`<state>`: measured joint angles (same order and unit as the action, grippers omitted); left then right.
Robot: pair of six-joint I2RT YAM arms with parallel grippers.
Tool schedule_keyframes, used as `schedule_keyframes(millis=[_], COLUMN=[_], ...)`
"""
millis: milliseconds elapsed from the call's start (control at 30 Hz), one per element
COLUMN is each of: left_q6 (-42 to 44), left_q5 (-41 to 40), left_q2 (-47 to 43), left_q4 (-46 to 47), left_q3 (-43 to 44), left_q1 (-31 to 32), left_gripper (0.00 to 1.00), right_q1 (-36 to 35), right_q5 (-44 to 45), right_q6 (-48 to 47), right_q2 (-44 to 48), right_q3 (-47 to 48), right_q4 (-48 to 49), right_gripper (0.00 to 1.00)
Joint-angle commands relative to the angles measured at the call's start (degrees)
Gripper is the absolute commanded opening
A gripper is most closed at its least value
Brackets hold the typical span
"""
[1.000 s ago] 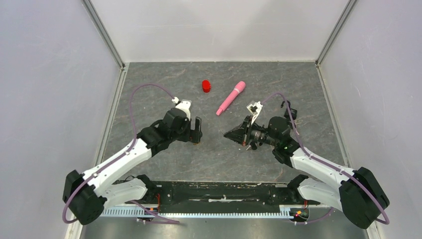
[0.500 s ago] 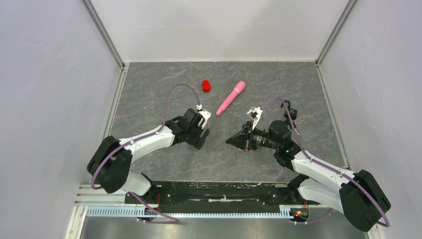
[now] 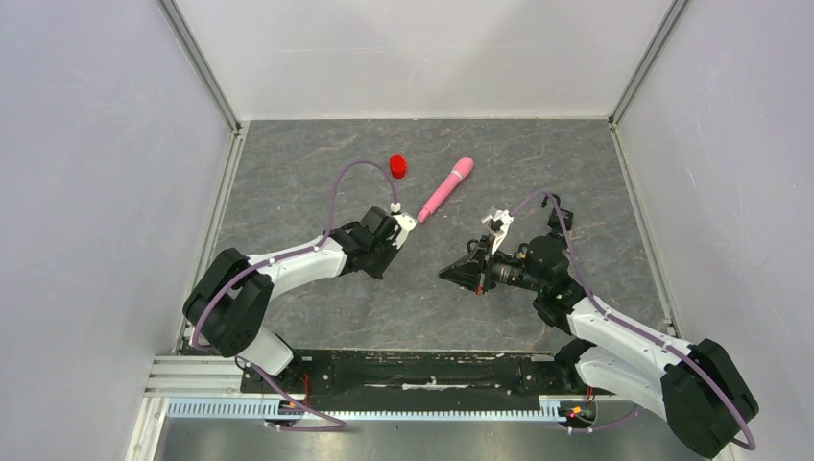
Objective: Unlock with the key
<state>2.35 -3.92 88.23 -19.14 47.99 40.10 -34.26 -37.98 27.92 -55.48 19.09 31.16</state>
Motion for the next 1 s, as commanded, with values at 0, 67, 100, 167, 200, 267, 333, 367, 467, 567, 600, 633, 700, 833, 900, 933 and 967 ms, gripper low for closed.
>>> schedule_keyframes(millis=[0,67,100,167,200,267,333,367,467,567,600,633,700,833,900,933,967], left_q6=[2.46,2.25,2.12,1.58,1.26,0.03,-1.14,-1.66,-5.27,-7.53,-7.6,-7.45,-8.19,-9.8,-10.69,-11.2,-11.78], left_q5=[1.38,2.09,2.52,3.63,5.53,9.55,17.59,24.46,45.88,55.16,56.66,58.01,59.92,64.81,67.27,68.32,69.69], left_q2=[-0.49,-0.95,-1.25,-1.93,-2.31,-2.79,-2.86,-2.69,0.05,2.12,1.91,1.51,0.6,-0.76,-1.68,-2.02,-2.31], left_q4=[0.33,-0.53,-0.85,-1.4,-1.79,-3.31,-4.86,-5.18,-4.96,-5.55,-5.67,-5.78,-5.74,-6.29,-6.34,-6.4,-6.35], left_q3=[2.43,2.8,3.03,3.44,3.79,5.56,7.95,9.22,13.23,16.37,16.86,17.45,18.29,20.48,21.41,21.84,22.29], left_q1=[-0.19,-0.19,-0.19,-0.19,-0.24,-1.07,-3.48,-5.87,-13.97,-16.73,-16.87,-16.9,-17.39,-19.08,-19.58,-19.91,-20.27], left_gripper=[0.15,0.03,0.02,0.02,0.02,0.02,0.02,0.02,0.02,0.02,0.02,0.02,0.02,0.02,0.02,0.02,0.02], right_q1=[0.31,0.25,0.32,0.25,0.27,0.25,0.29,0.25,0.25,0.25,0.16,0.23,0.07,-0.36,-0.59,-0.56,-0.65], right_q5=[-0.87,-0.87,-0.87,-0.94,-0.89,-1.02,-1.43,-1.84,-2.01,-2.3,-2.51,-2.78,-3.15,-4.39,-5.94,-6.53,-6.85], right_q6=[-1.12,-1.12,-1.14,-1.18,-1.14,-1.03,-1.11,-1.04,-0.64,0.07,0.78,1.56,3.34,8.55,11.72,12.89,13.94], right_q2=[0.65,0.7,0.65,0.6,0.52,0.15,-0.28,-0.52,-1.17,-2.65,-3.05,-3.53,-4.23,-6.84,-8.75,-9.66,-10.46], right_q3=[-0.03,0.22,0.34,0.79,1.05,1.66,2.59,2.91,4.28,6.52,7.18,7.74,8.7,10.69,11.73,12.43,13.13], right_q4=[1.28,1.19,1.03,0.68,0.44,-0.66,-1.93,-2.34,-3.99,-6.39,-6.46,-6.37,-6.14,-4.0,-1.29,-0.26,0.26], right_gripper=[0.0,0.0,0.0,0.0,0.0,0.0,0.0,0.0,0.0,0.0,0.0,0.0,0.0,0.0,0.0,0.0,0.0])
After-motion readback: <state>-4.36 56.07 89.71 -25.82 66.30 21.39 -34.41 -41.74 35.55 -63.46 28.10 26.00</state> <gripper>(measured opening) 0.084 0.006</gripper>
